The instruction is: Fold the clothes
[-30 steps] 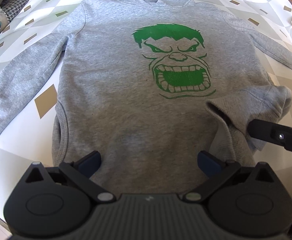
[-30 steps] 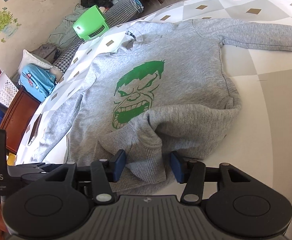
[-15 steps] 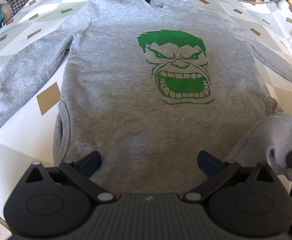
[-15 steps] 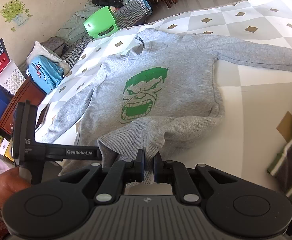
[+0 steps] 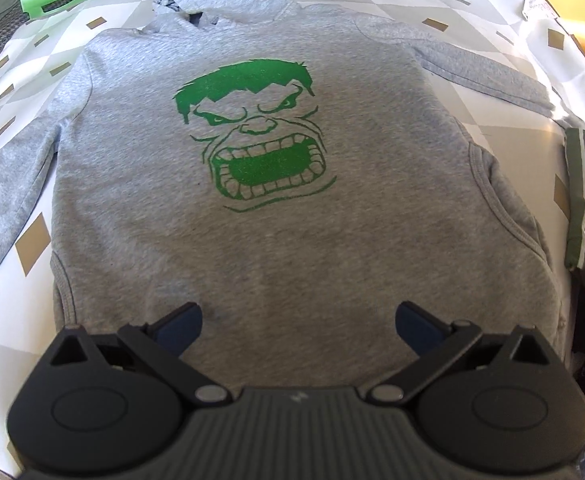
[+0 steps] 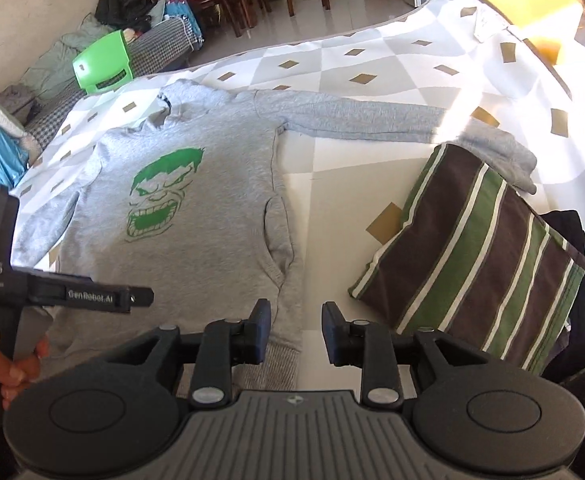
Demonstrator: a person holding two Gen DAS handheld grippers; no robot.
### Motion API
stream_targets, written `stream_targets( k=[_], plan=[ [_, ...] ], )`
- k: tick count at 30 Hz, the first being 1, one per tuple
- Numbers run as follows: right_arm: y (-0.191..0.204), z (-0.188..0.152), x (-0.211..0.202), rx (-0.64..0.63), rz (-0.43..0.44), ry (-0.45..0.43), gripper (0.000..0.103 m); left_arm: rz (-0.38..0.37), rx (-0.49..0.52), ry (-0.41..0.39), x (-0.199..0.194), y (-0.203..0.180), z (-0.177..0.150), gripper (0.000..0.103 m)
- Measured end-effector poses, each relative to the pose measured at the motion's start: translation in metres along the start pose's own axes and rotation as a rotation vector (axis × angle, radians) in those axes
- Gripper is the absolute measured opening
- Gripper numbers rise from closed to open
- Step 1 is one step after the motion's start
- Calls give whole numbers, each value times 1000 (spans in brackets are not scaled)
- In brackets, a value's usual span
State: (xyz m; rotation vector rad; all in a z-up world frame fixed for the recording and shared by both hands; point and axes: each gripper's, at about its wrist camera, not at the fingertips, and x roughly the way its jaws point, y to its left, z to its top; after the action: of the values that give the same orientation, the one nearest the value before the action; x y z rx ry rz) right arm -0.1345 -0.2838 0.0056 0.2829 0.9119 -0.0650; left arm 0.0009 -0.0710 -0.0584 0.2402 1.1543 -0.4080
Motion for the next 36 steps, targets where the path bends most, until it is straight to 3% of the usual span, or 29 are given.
stream_targets(
  k=[7, 14, 19, 29, 36],
  plan=[
    [14, 5, 20, 5, 118, 12, 34, 1, 59, 34, 6, -16, -12, 103],
    [35, 7, 47, -40, 87, 45, 40, -20, 28, 42, 4, -9, -22, 103],
    [37, -3, 67, -77, 47, 130, 45, -18, 14, 45, 2, -4, -27, 103],
    [60, -21, 70, -276, -26, 123, 55, 4, 7, 30, 1, -4, -36, 103],
    [66, -24, 71, -312, -44, 128, 57, 20, -25, -3, 0, -5, -42, 103]
  ],
)
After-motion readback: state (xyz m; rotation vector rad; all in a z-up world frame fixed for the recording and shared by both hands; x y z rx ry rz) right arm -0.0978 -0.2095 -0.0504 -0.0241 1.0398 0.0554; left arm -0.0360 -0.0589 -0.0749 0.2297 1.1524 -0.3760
